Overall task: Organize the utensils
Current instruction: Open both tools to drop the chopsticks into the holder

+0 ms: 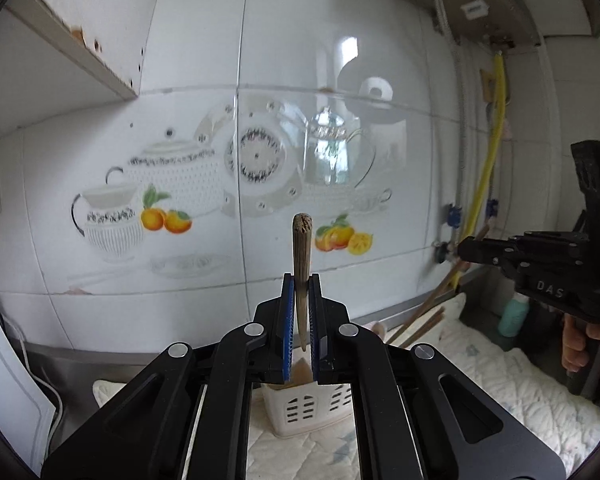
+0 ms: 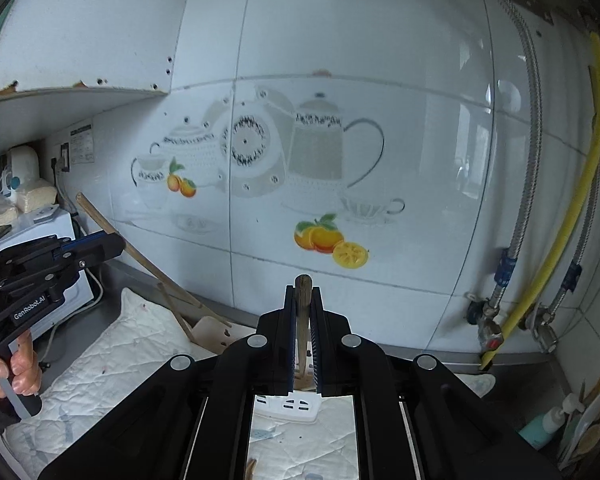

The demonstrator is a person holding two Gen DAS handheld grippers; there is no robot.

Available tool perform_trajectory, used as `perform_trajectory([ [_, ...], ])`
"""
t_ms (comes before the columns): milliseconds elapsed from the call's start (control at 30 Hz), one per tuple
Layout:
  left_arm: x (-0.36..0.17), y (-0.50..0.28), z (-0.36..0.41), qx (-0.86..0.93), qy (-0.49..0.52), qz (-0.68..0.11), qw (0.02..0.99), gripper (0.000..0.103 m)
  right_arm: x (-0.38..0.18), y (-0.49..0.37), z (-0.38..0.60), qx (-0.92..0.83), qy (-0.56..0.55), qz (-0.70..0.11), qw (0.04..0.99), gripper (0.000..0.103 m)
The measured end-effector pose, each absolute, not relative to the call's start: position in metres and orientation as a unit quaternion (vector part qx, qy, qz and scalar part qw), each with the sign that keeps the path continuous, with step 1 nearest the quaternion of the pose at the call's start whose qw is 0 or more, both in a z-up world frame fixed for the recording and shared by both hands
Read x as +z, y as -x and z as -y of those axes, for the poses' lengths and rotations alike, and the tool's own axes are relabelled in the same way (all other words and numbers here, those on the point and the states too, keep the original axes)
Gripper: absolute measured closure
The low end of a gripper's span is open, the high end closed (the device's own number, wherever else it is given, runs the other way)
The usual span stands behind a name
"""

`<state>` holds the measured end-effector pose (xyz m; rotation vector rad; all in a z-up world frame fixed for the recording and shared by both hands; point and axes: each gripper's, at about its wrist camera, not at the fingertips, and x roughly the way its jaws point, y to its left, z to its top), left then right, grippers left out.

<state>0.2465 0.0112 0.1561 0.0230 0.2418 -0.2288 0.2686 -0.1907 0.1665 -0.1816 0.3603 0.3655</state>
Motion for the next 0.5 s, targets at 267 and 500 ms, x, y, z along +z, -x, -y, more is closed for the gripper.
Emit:
perform_trajectory([
  [267,0.119,-0.281,-0.014,-0.109,-0.003,-0.178,0.978,0.097,0.133,-0.293,0.189,0.177,0.088,-0.214,0.957,0.096],
  [500,0.117,-0.281,-0.009,-0.111,-0.009,-0.181,0.977,0.087,0.130,-0.296,0.190,0.175,0.087,-0.217,0.957,0.089],
])
